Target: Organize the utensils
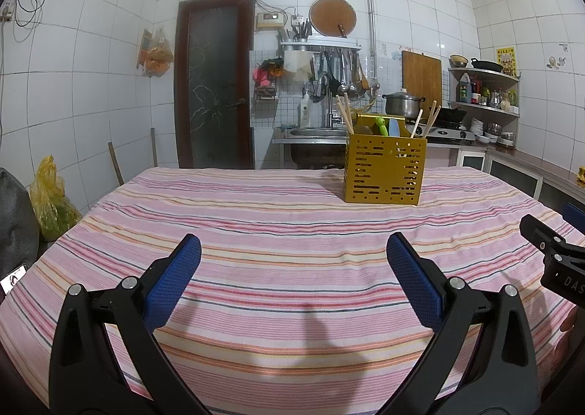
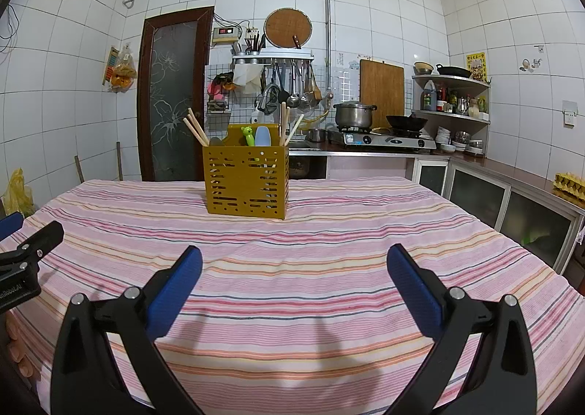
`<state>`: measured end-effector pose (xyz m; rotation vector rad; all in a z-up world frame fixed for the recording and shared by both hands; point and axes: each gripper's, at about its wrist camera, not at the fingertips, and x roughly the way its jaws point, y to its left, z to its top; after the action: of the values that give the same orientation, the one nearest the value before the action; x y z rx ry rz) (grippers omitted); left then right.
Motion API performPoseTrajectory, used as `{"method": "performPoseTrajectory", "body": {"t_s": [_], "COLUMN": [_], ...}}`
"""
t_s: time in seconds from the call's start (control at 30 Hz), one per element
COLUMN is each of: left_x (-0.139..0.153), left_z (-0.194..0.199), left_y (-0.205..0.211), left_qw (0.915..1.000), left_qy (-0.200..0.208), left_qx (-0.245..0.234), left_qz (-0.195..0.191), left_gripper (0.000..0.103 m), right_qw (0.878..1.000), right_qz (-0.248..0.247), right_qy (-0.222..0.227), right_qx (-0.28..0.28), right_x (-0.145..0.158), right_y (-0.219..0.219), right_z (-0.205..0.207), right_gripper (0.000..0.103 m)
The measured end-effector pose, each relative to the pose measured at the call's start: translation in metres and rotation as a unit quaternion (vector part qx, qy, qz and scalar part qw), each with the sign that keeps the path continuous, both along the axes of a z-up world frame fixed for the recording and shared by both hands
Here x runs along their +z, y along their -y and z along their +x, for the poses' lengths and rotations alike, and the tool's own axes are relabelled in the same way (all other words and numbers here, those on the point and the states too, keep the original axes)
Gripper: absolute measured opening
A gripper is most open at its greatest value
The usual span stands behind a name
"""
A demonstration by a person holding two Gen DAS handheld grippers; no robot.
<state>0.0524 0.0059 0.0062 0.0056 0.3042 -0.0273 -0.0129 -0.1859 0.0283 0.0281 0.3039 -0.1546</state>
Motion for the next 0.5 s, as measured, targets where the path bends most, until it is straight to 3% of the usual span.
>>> {"method": "performPoseTrajectory", "body": {"t_s": [0.5], "left_x": [0.0018], "left_z": [-0.0006], "left_y": [-0.0005], "left_qw": [1.0000], "left_qy": [0.001], "left_qx": [0.001], "left_qz": [0.001], "left_gripper": [0.098], "right_qw": [1.000], "right_qz": [0.000], "right_qy": [0.000], "right_qx": [0.000], "right_x": [0.0002], "right_y": [0.0001], "right_z": [-0.0004], "right_gripper": [0.099]}}
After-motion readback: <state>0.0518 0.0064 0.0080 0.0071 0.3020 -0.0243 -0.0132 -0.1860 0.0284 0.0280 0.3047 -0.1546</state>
